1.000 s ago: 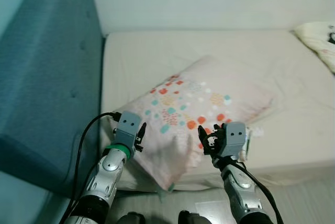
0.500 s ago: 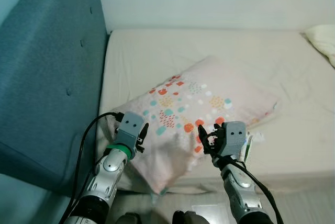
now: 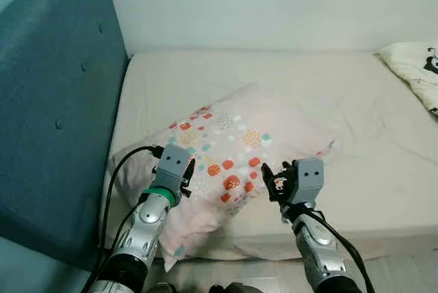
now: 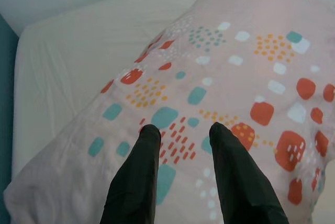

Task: Clean up the room

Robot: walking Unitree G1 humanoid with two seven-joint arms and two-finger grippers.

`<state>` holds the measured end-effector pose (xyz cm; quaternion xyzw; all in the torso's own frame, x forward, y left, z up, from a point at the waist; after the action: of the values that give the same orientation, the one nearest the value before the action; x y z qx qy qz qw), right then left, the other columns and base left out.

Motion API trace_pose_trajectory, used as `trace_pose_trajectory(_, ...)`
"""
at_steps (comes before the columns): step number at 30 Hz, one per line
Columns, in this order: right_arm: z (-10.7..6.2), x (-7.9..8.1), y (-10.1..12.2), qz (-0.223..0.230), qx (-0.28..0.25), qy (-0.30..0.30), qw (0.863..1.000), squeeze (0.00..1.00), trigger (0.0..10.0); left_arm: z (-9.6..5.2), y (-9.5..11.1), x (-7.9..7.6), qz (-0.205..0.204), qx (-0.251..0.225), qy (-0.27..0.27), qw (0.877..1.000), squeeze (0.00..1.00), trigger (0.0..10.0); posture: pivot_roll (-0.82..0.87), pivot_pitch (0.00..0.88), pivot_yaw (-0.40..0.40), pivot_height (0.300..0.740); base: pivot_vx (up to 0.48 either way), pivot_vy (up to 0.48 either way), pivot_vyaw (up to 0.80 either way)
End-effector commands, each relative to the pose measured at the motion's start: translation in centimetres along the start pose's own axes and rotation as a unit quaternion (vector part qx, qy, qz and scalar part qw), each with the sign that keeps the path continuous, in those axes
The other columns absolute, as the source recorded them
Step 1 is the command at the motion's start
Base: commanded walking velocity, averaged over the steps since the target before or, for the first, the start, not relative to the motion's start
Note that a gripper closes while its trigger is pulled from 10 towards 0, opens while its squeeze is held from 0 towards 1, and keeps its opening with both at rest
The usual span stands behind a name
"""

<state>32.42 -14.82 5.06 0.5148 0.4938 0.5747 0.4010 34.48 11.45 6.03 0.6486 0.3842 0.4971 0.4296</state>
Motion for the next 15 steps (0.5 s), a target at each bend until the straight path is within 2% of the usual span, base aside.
trace_pose_trajectory(1, -0.35, -0.26, -0.59, 0.000, 0.013, -0.003, 1.000, 0.00, 10.0, -0.15, -0.87, 0.01, 0.006, 0.019, 0.002, 1.000, 0.00, 10.0, 0.00, 0.088, -0.002, 0.740, 0.000, 0.000, 0.00)
trace_pose_trajectory(5, -0.35, -0.25, -0.60, 0.000, 0.013, -0.002, 1.000, 0.00, 10.0, -0.15, -0.79, 0.02, 0.008, 0.016, 0.002, 1.000, 0.00, 10.0, 0.00, 0.090, -0.002, 0.740, 0.000, 0.000, 0.00)
trace_pose_trajectory(13, -0.42, -0.16, -0.75, 0.002, 0.014, -0.003, 1.000, 0.00, 10.0, -0.16, -0.78, 0.10, 0.010, 0.014, 0.004, 1.000, 0.00, 10.0, 0.00, 0.094, 0.001, 0.740, 0.000, -0.450, 0.00)
trace_pose_trajectory(15, -0.43, -0.16, -0.76, 0.002, 0.014, -0.003, 1.000, 0.00, 10.0, -0.12, -0.94, 0.20, 0.011, 0.021, 0.008, 1.000, 0.00, 10.0, 0.00, 0.094, 0.001, 0.740, 0.120, 0.000, 0.00)
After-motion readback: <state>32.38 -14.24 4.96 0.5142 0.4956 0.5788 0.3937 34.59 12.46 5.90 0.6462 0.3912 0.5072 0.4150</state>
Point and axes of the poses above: a point about 5 cm out from each wrist's last joint towards the gripper, its own z axis pointing out of the wrist towards the gripper, its own y axis along the axis of the wrist's last joint, x = y × z, the point moved 3 cm from there along z, pointing out of the wrist towards the gripper, and after that the axes turned 6 degrees about z, right-handed, at the moved point
